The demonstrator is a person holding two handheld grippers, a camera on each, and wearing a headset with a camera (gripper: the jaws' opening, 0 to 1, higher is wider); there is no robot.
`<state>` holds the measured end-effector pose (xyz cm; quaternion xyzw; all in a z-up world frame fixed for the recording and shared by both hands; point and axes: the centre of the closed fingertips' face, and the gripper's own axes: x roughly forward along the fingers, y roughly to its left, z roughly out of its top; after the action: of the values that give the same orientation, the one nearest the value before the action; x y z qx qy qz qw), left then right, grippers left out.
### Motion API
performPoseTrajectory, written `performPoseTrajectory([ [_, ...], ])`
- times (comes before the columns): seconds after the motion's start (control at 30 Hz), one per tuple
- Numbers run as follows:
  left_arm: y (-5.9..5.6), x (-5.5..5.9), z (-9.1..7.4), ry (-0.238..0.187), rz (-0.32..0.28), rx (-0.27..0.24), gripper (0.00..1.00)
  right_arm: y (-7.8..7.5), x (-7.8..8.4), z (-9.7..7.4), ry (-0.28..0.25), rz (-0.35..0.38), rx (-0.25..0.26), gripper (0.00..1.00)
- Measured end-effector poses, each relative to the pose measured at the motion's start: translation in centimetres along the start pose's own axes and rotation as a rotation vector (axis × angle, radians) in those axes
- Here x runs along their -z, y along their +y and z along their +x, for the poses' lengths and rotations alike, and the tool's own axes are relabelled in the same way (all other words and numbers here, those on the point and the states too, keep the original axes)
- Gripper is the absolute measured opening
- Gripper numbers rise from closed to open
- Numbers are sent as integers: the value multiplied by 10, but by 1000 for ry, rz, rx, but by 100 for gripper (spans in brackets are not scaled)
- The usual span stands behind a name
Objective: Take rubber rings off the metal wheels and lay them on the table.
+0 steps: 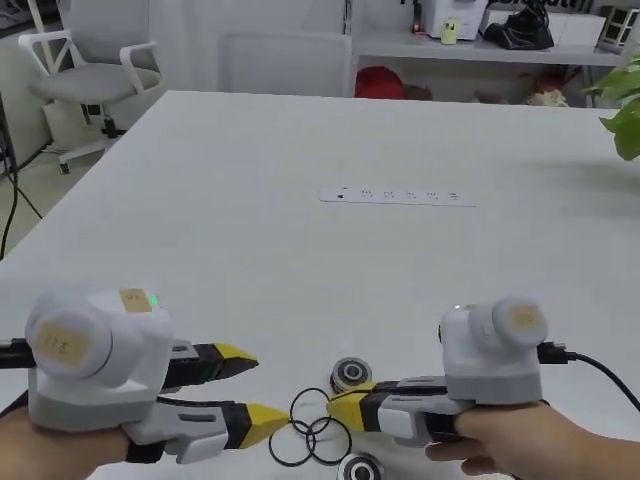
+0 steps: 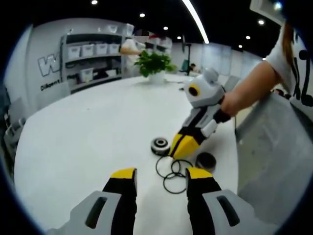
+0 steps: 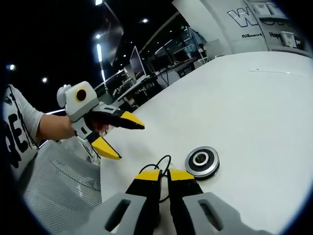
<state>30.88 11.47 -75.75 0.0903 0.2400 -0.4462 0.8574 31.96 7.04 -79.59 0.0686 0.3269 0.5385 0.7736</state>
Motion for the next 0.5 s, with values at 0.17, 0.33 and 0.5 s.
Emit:
performPoseTrajectory([
  [0.17, 0, 2, 0, 5, -4, -1, 40, 1, 2, 2, 12, -43, 4, 7],
  [0.33, 1, 4, 1, 12, -4, 0, 40, 1, 3, 2, 20, -75, 7, 14],
  [0.5, 0, 4, 2, 16, -4, 3, 40, 3, 3, 1, 23, -104, 1, 21],
])
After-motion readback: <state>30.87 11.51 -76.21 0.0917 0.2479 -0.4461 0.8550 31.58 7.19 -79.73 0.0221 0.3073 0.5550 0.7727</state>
